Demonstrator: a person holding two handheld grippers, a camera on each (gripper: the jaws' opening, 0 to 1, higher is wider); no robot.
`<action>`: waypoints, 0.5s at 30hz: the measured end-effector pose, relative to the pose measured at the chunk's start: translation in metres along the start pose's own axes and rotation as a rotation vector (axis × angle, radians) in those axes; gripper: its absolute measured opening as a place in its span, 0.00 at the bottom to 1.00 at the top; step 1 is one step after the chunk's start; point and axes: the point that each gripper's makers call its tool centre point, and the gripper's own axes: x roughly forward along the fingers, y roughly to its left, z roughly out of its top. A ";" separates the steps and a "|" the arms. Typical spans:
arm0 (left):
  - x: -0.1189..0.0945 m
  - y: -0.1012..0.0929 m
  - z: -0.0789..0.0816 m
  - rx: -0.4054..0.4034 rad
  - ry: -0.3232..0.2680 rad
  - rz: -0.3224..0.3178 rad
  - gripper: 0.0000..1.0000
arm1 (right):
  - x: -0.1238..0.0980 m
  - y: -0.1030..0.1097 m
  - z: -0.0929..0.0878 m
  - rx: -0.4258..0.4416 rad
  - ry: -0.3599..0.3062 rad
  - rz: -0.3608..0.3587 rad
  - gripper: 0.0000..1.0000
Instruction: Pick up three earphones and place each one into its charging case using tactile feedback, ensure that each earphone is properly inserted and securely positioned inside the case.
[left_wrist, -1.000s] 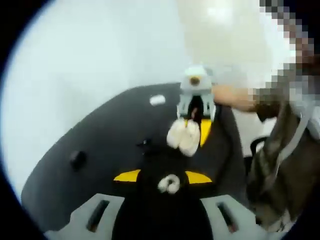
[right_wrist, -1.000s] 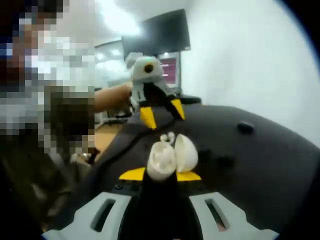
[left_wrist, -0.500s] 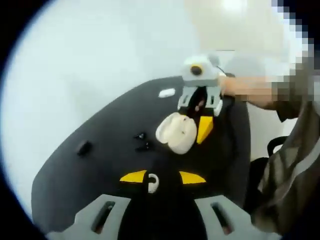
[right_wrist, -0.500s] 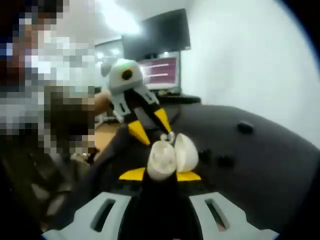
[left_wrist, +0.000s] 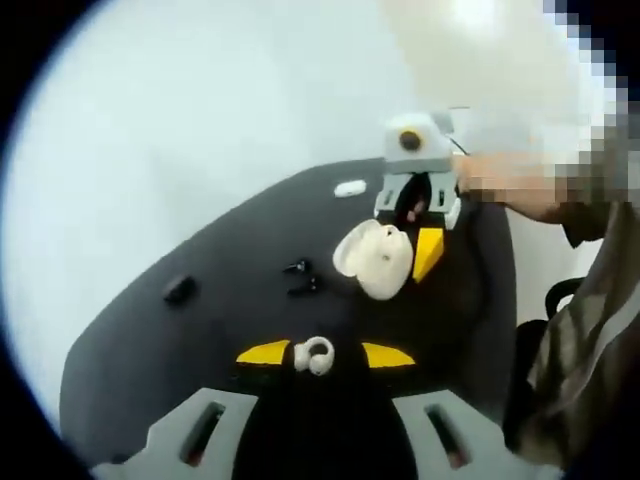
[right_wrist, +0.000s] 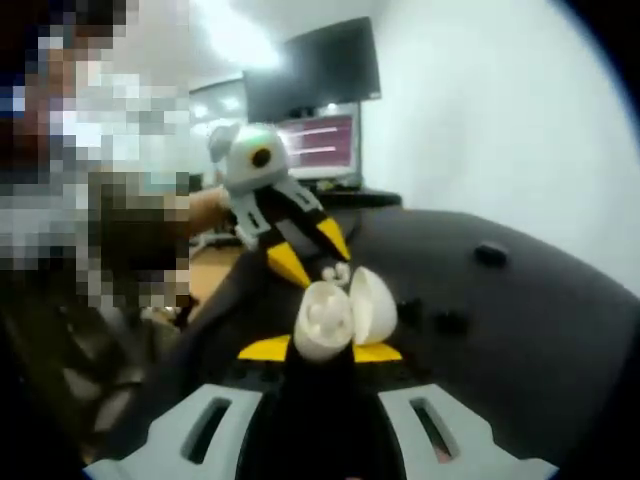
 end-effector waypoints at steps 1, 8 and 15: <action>-0.001 0.001 -0.001 -0.004 -0.003 0.003 0.23 | 0.000 0.000 0.000 0.001 0.000 0.000 0.22; -0.004 -0.002 0.021 0.000 -0.048 0.023 0.21 | 0.000 0.000 0.000 -0.001 0.001 0.001 0.22; 0.009 -0.006 0.011 0.048 0.008 0.043 0.21 | -0.001 0.000 0.000 -0.002 0.000 0.001 0.22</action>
